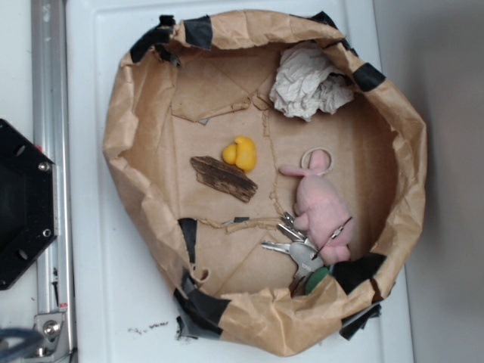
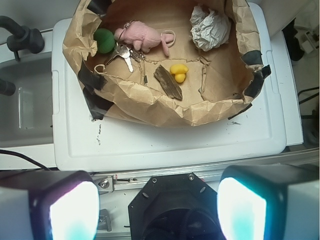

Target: Grab the white paper.

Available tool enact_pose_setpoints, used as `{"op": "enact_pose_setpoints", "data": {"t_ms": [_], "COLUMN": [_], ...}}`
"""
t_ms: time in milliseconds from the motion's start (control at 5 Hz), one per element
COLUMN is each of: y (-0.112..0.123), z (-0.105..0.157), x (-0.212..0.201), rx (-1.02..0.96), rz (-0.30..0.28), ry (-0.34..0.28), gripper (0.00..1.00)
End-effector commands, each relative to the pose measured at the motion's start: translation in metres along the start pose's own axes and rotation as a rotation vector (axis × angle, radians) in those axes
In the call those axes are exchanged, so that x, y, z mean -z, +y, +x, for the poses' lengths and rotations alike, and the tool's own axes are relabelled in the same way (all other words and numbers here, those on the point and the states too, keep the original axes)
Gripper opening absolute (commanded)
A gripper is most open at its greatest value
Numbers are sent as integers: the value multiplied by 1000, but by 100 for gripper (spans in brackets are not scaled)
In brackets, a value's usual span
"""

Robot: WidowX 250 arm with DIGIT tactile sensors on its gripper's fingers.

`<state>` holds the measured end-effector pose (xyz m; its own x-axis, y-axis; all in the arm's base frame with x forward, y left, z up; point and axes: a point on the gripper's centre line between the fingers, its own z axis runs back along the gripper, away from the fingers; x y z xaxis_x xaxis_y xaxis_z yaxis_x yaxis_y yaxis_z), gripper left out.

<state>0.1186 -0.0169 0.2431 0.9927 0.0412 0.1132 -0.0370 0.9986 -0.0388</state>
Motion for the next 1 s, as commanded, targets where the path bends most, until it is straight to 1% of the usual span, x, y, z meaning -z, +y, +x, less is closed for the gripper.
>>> {"op": "enact_pose_setpoints", "data": {"t_ms": [0,200,400,600,800], "y": [0,11,12,17,28], "z": [0,33,68,98,126], "x": [0,35,57,85,126], "rx": [0,-89,-181,-285,-437], "rz": [0,-8,-15,9,77], "ry": [0,-106,-245,-343,-397], "gripper": [100,100,100,100,100]}}
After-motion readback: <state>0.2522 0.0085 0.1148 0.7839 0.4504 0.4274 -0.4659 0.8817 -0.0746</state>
